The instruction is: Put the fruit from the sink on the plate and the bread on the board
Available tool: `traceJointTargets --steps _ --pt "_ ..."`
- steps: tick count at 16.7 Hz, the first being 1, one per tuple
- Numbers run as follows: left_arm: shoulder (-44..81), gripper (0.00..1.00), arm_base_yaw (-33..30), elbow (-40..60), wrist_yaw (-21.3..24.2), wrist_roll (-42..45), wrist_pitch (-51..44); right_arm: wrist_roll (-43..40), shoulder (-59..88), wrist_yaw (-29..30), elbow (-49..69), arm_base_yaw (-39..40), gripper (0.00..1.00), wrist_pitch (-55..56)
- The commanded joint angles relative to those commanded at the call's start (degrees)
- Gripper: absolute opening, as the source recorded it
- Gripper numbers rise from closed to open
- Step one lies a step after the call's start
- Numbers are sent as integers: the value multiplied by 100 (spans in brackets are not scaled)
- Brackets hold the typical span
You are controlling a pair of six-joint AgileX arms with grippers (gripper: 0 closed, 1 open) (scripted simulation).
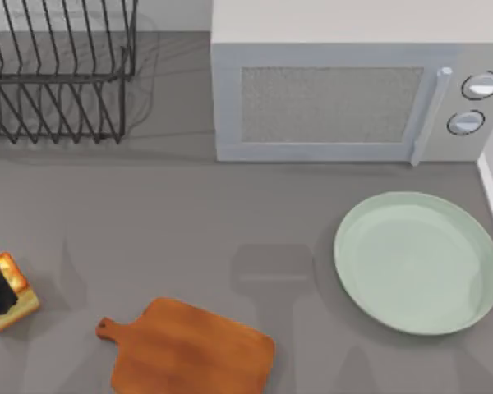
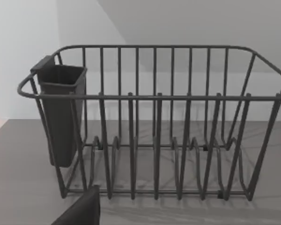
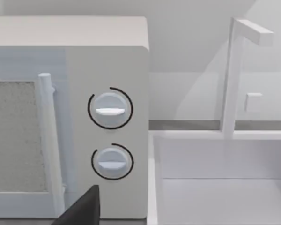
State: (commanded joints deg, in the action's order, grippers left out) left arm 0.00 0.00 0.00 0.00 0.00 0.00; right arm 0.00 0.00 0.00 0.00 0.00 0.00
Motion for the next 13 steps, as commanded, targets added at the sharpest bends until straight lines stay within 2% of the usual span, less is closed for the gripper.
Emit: traceJointTargets --steps 8,13 --pt "0 100 0 0 0 0 0 -7 53 0 43 -7 100 -27" --pt "0 100 0 0 0 0 0 -146 1127 3 906 -155 100 -574"
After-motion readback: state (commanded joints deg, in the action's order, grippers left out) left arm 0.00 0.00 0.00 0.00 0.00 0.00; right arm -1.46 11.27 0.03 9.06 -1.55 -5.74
